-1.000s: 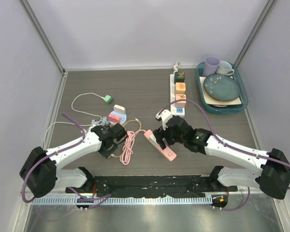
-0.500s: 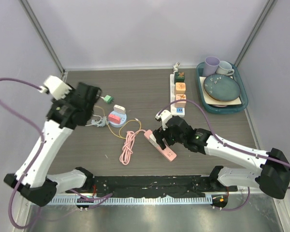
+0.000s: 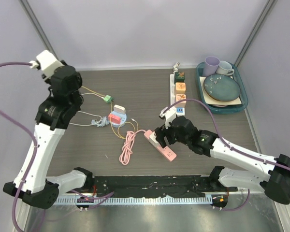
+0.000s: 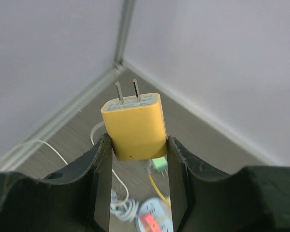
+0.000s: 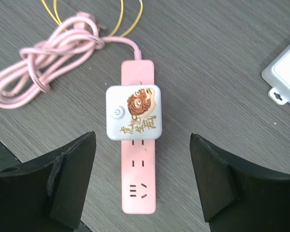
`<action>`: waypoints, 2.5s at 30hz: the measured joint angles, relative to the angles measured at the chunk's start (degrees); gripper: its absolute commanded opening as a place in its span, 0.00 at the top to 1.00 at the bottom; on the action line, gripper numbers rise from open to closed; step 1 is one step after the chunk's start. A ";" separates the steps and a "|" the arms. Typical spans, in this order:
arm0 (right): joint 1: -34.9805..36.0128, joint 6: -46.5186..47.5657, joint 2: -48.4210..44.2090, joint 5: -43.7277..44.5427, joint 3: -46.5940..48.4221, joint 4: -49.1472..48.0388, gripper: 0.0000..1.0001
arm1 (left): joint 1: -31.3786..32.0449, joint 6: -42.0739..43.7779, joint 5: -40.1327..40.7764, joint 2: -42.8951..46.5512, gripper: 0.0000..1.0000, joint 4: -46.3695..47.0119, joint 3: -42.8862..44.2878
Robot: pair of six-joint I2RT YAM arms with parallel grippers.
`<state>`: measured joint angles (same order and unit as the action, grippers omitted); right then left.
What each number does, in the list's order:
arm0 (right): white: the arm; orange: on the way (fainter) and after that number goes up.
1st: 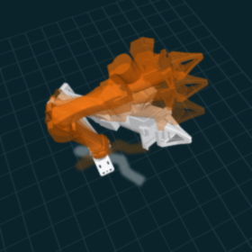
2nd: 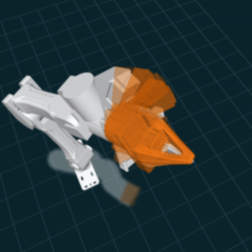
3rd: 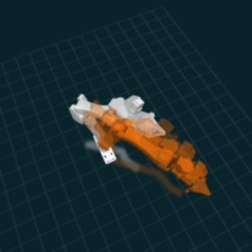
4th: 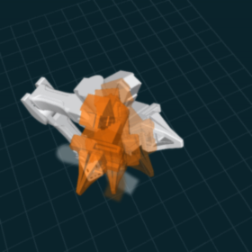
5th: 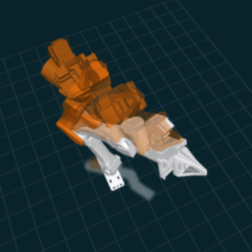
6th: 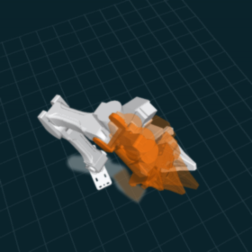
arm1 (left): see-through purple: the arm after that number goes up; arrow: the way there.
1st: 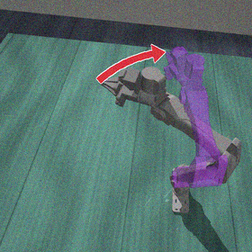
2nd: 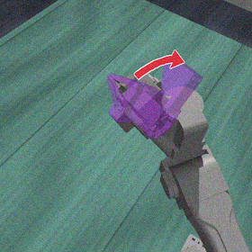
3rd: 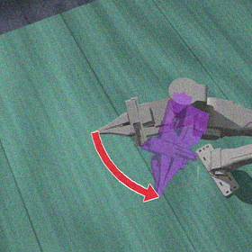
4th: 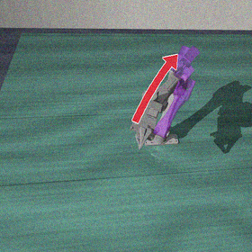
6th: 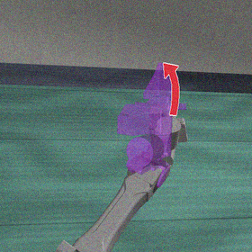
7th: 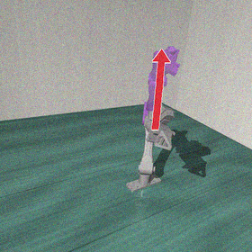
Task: Insert the plug
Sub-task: Pick up the plug from the center of the board.
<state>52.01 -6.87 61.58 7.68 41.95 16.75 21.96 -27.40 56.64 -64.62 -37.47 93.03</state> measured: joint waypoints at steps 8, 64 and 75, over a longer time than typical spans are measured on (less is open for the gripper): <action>0.00 -3.78 -6.71 -3.96 -5.79 -13.66 0.22 | 0.04 -15.02 -26.97 0.76 0.81 -2.25 -19.21; 6.86 -22.75 13.90 7.98 -11.80 -69.42 0.39 | 20.00 -71.25 -42.71 6.62 0.80 21.05 -46.05; 6.86 -20.09 18.01 11.74 -7.39 -71.21 0.46 | 20.85 -71.60 -42.64 6.62 0.80 21.24 -46.05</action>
<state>58.87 -26.96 79.59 19.42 34.57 -54.46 42.81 -99.00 14.00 -58.00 -16.23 46.98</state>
